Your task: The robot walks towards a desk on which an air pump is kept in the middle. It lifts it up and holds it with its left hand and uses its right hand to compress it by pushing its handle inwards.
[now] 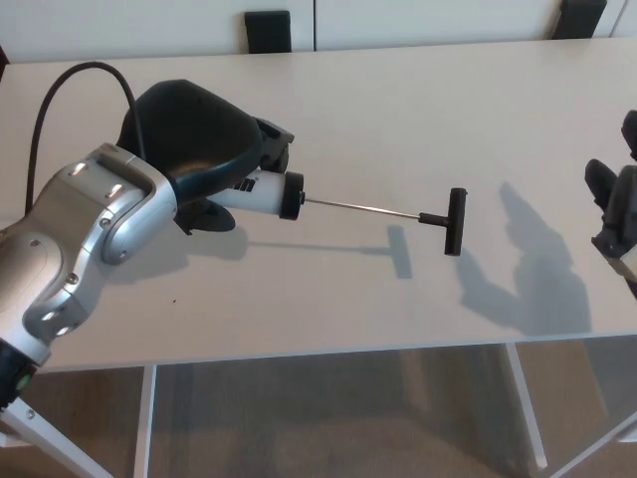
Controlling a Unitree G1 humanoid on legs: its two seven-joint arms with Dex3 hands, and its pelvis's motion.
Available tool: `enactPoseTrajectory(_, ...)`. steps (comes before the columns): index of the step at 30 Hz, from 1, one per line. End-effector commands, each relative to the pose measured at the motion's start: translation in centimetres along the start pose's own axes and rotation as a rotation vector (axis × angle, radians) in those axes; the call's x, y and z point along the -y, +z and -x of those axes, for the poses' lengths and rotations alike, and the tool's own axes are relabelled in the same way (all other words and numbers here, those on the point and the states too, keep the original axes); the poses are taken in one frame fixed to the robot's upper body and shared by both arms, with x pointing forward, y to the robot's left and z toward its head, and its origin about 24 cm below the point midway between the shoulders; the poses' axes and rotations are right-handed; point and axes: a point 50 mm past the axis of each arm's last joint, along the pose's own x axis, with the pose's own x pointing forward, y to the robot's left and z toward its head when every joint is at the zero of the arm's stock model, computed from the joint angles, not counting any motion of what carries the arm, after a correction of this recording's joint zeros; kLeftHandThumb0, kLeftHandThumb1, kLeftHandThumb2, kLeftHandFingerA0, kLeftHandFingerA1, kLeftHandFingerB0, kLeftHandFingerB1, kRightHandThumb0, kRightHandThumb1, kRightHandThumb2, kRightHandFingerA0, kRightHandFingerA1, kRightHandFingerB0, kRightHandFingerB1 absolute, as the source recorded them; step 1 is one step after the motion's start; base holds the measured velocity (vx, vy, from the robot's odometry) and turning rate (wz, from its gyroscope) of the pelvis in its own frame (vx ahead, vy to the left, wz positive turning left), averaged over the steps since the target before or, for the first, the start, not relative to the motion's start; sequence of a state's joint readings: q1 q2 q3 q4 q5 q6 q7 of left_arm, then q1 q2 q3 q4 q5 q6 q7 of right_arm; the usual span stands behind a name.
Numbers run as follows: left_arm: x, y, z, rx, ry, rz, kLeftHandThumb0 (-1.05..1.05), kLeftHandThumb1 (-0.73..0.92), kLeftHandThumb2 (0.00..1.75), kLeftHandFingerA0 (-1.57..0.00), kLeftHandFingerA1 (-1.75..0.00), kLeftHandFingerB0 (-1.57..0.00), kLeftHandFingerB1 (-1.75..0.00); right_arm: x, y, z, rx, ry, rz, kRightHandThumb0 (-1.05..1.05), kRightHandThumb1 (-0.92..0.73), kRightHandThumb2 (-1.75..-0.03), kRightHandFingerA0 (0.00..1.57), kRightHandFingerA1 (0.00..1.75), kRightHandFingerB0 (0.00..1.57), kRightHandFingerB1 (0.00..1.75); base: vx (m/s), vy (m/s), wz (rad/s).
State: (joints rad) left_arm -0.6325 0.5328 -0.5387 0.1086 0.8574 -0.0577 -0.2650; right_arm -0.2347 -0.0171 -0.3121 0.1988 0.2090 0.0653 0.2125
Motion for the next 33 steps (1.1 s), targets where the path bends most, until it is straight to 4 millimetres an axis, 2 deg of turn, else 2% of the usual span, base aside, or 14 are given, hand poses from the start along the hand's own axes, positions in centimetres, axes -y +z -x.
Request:
enactPoseTrajectory(1,0.7,0.4,0.5,0.014,-0.015,-0.018,-0.30,0.68,0.61,-0.75,-1.65,-0.77,-0.84,0.4,-1.4,1.9,0.000,-0.029,-0.450,-0.89,-0.78,-1.09,0.06,0.18,0.06,0.14,0.00,0.000,0.00)
enactPoseTrajectory(2,0.7,0.5,0.5,0.018,-0.021,-0.013,-0.29,0.69,0.61,-0.73,-1.64,-0.81,-0.70,0.1,-1.2,2.0,0.017,-0.019,-0.517,-0.92,-0.80,-1.12,0.07,0.19,0.07,0.12,0.00,0.000,0.00)
enactPoseTrajectory(3,0.7,0.5,0.5,0.021,-0.026,-0.009,-0.29,0.69,0.61,-0.73,-1.64,-0.81,-0.70,-0.2,-0.9,2.1,0.028,-0.010,-0.554,-0.92,-0.80,-1.12,0.07,0.19,0.07,0.12,0.00,0.000,0.00)
enactPoseTrajectory(4,0.7,0.5,0.5,0.022,-0.031,-0.009,-0.30,0.72,0.63,-0.74,-1.62,-0.81,-0.62,-0.5,-0.7,2.1,0.036,0.002,-0.577,-0.92,-0.79,-1.11,0.07,0.19,0.07,0.13,0.00,0.000,0.00)
enactPoseTrajectory(6,0.7,0.5,0.5,0.022,-0.035,-0.011,-0.30,0.72,0.63,-0.74,-1.62,-0.81,-0.62,-0.7,-0.5,2.2,0.040,0.013,-0.587,-0.92,-0.79,-1.11,0.07,0.19,0.07,0.13,0.00,0.000,0.00)
enactPoseTrajectory(7,0.7,0.5,0.5,0.021,-0.035,-0.005,-0.31,0.71,0.64,-0.76,-1.59,-0.79,-0.54,-0.9,-0.4,2.2,0.041,0.019,-0.581,-0.92,-0.79,-1.11,0.07,0.18,0.07,0.13,0.00,0.000,0.00)
enactPoseTrajectory(12,0.9,0.7,0.5,0.027,-0.036,0.007,-0.30,0.70,0.60,-0.79,-1.59,-0.81,-0.54,-1.4,-0.6,2.6,0.028,0.033,-0.532,-0.91,-0.80,-1.13,0.03,0.17,0.03,0.12,0.00,0.000,0.00)
enactPoseTrajectory(13,1.0,0.7,0.5,0.028,-0.036,0.011,-0.31,0.70,0.64,-0.78,-1.59,-0.80,-0.60,-1.8,-0.8,2.8,0.020,0.042,-0.512,-0.90,-0.78,-1.10,0.06,0.20,0.07,0.14,0.00,0.000,0.00)
enactPoseTrajectory(22,1.4,0.9,0.5,0.032,-0.042,0.019,-0.29,0.67,0.60,-0.77,-1.61,-0.81,-0.56,-3.6,-1.9,3.7,-0.022,0.090,-0.484,-0.91,-0.77,-1.08,0.07,0.19,0.07,0.14,0.00,0.000,0.00)
enactPoseTrajectory(26,1.6,1.0,0.5,0.038,-0.045,0.021,-0.32,0.69,0.63,-0.77,-1.62,-0.80,-0.55,-4.5,-2.6,4.2,-0.042,0.088,-0.457,-0.86,-0.76,-1.09,0.07,0.26,0.06,0.18,0.00,0.000,0.00)
enactPoseTrajectory(33,1.3,1.1,0.5,0.047,-0.034,0.018,-0.33,0.69,0.63,-0.78,-1.63,-0.80,-0.56,-4.9,-3.1,4.5,-0.050,0.094,-0.435,-0.88,-0.79,-1.10,0.07,0.21,0.07,0.14,0.00,0.000,0.00)
